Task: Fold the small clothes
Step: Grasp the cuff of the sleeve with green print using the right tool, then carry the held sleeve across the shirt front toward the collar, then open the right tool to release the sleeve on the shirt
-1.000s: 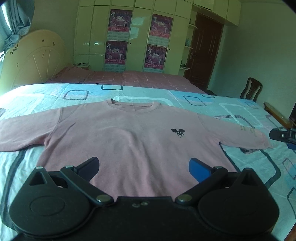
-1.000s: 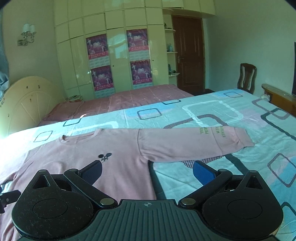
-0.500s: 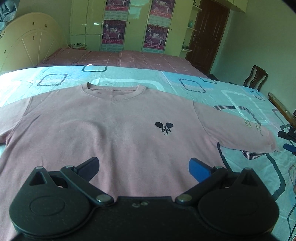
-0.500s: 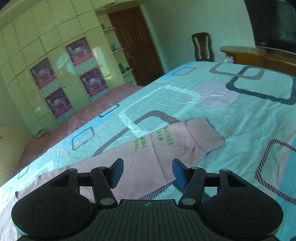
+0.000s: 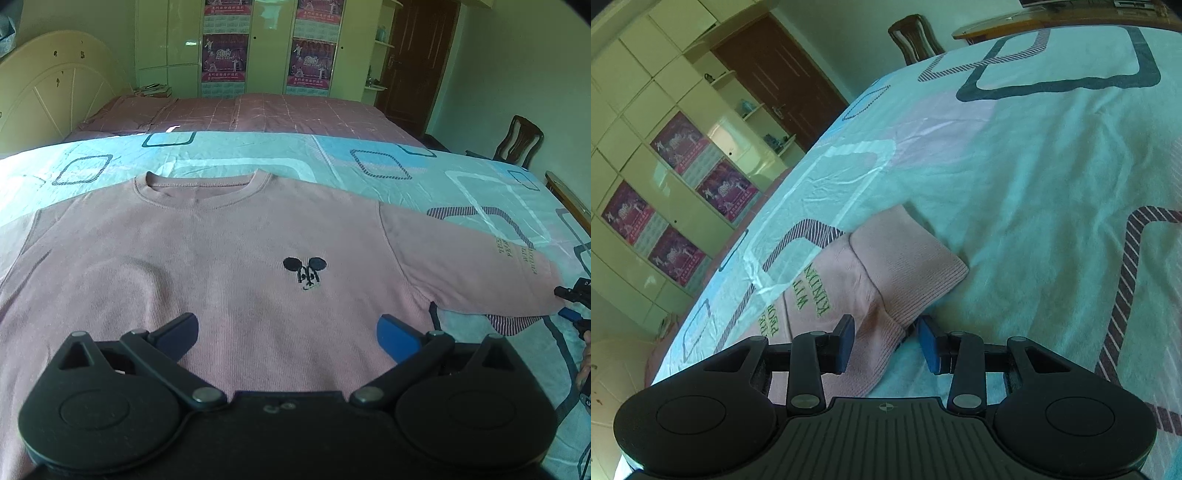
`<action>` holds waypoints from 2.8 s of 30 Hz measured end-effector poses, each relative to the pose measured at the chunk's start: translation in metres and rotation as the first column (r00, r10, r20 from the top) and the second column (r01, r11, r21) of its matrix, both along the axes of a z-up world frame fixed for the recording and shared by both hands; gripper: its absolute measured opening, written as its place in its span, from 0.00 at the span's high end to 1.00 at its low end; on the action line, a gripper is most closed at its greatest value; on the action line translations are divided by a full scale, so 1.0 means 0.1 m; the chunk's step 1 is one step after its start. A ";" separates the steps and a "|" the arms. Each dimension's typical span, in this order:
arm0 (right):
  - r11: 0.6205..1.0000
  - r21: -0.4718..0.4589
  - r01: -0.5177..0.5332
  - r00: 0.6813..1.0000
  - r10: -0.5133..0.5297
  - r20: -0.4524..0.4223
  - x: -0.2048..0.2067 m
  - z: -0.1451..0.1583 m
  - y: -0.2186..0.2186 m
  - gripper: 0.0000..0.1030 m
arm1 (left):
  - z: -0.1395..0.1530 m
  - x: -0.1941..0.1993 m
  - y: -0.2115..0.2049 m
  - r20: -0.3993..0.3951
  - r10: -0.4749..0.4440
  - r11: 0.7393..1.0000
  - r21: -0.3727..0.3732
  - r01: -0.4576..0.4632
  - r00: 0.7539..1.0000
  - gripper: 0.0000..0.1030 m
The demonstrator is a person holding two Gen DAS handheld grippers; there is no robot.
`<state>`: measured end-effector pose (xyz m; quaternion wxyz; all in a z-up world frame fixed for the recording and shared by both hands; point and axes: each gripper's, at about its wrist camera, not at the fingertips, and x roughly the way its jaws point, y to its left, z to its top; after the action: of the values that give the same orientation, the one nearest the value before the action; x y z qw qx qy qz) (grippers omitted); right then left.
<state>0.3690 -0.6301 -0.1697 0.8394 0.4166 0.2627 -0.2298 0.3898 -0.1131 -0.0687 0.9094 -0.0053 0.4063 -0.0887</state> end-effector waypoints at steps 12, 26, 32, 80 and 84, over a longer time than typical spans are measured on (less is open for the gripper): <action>0.944 -0.282 -0.172 0.985 0.168 -0.040 0.26 0.56 0.57 0.92 | -0.15 0.07 0.86 -0.038 0.106 0.992 0.066 -0.104 0.994 0.03; 0.627 -0.451 -0.635 0.729 0.680 -0.080 0.72 1.12 3.79 1.00 | -0.12 0.01 2.14 0.041 0.138 0.990 0.000 -0.139 0.990 0.10; 0.458 -0.460 -0.761 0.583 0.794 -0.174 0.89 0.83 4.90 1.00 | -0.15 -0.15 2.42 0.045 0.115 0.993 0.016 -0.116 0.992 0.21; 0.248 -0.504 -0.827 0.390 0.899 -0.198 0.76 0.54 5.92 0.50 | -0.14 -0.04 2.81 0.008 0.163 0.978 -0.135 -0.161 0.987 0.19; 0.353 -0.485 -0.800 0.471 0.870 -0.145 0.58 0.62 5.50 0.51 | -0.25 0.24 2.55 -0.012 0.088 0.969 -0.232 -0.088 0.996 0.37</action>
<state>0.4271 -0.0806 -0.1074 0.9285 0.0108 0.3117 0.2015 0.4142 0.1417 -0.0937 0.9052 -0.1298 0.3932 -0.0954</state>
